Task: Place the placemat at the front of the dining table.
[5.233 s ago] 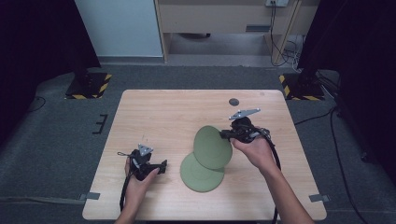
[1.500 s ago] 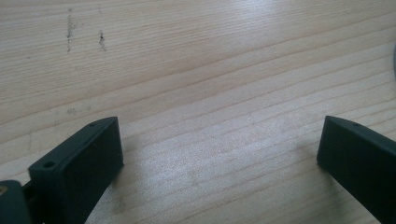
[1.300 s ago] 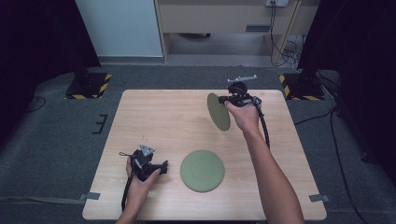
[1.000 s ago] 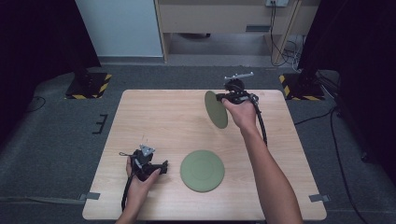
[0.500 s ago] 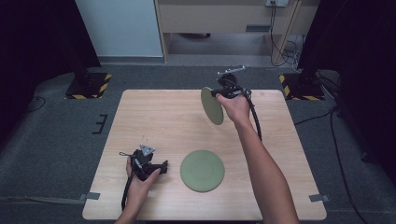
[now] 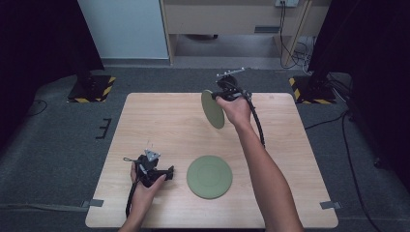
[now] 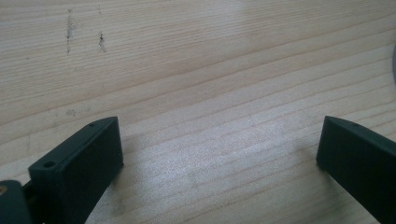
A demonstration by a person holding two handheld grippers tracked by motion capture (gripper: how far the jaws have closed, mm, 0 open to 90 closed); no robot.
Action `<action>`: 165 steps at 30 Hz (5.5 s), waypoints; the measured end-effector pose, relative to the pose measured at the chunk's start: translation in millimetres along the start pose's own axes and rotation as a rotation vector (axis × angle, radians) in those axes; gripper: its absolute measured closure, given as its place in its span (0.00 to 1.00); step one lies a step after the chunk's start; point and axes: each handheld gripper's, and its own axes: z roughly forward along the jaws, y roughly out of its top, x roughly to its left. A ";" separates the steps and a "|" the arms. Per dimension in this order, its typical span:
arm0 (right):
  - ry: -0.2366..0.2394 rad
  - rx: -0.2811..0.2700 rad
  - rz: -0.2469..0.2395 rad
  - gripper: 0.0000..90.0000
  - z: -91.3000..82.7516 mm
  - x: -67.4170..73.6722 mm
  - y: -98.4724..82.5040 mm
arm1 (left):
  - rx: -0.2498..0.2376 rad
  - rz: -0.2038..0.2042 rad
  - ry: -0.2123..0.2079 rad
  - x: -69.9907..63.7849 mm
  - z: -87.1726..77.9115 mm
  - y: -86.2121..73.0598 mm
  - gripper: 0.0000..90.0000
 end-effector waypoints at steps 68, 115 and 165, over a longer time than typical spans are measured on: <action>-0.012 0.045 -0.041 0.96 30.7 -19.2 -22.9 | 0.001 0.002 0.001 0.2 0.9 0.7 0.00; -0.054 0.067 0.041 0.96 32.3 -66.4 -66.0 | 0.004 0.006 0.003 0.2 0.8 0.7 0.00; -0.122 0.097 0.113 0.95 32.1 -108.4 -104.7 | 0.004 0.006 0.005 -0.1 1.1 1.0 0.00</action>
